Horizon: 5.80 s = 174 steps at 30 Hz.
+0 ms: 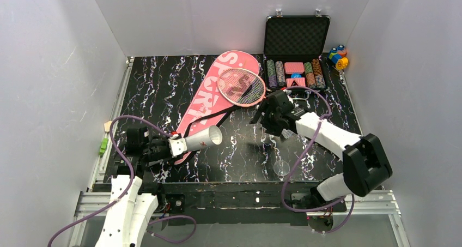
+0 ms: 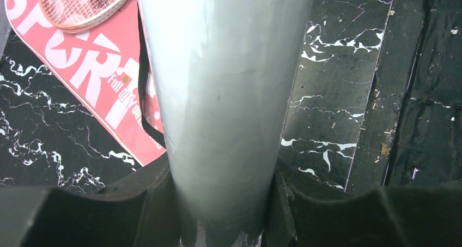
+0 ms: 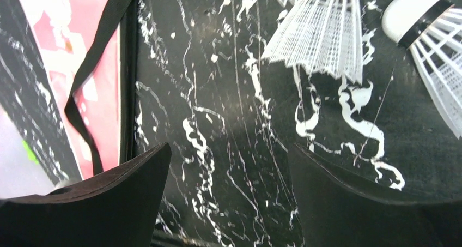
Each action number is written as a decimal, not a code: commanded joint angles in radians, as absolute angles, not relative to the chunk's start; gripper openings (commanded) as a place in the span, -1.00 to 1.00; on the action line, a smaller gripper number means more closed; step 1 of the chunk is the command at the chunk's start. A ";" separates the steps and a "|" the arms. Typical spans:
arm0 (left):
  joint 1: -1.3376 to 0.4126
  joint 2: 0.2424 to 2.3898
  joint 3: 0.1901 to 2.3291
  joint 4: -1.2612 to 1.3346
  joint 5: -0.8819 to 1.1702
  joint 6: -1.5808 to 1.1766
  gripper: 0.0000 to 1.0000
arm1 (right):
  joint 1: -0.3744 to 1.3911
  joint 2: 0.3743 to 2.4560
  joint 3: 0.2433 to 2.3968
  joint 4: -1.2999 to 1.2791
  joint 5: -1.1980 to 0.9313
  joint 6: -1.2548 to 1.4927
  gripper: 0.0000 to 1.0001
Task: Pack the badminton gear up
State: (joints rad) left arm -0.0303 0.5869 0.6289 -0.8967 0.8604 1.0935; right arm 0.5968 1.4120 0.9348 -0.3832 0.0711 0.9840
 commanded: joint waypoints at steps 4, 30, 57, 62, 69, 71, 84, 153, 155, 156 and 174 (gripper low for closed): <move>-0.031 0.591 0.618 -0.947 0.864 1.048 -0.69 | 0.597 1.504 0.979 -0.307 0.254 1.093 0.73; -0.030 0.591 0.615 -0.948 0.857 1.058 -0.70 | 0.546 1.484 0.927 -0.342 0.499 1.139 0.24; -0.030 0.604 0.619 -0.953 0.861 1.073 -0.71 | 0.650 1.323 0.869 -0.312 0.365 1.050 -0.97; -0.031 0.604 0.612 -0.954 0.862 1.080 -0.71 | 0.736 1.161 0.867 -0.330 0.215 0.949 -0.97; -0.031 0.609 0.609 -0.953 0.887 1.104 -0.71 | 0.795 1.026 0.978 -0.369 -0.096 0.773 -0.97; -0.031 0.608 0.606 -0.949 0.896 1.113 -0.72 | 0.825 1.042 1.050 -0.400 -0.164 0.721 -0.97; -0.031 0.593 0.592 -0.948 0.885 1.141 -0.71 | 0.967 1.145 1.295 -0.497 -0.327 0.597 -0.97; -0.031 0.602 0.634 -1.001 0.918 1.166 -0.70 | 1.004 1.334 1.502 -0.618 -0.419 0.492 0.20; -0.031 0.606 0.638 -0.996 0.921 1.152 -0.70 | 0.984 1.288 1.464 -0.613 -0.387 0.506 0.21; -0.032 0.609 0.642 -0.995 0.923 1.145 -0.71 | 0.972 1.264 1.437 -0.604 -0.373 0.514 0.22; -0.032 0.603 0.665 -0.985 0.942 1.106 -0.71 | 0.941 1.312 1.264 -0.412 -0.254 0.619 0.61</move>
State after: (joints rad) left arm -0.0303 0.6071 0.6376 -0.9565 0.8722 1.1580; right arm 0.9401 1.3010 1.2610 -0.5259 -0.2863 0.5808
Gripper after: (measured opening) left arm 0.427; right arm 0.800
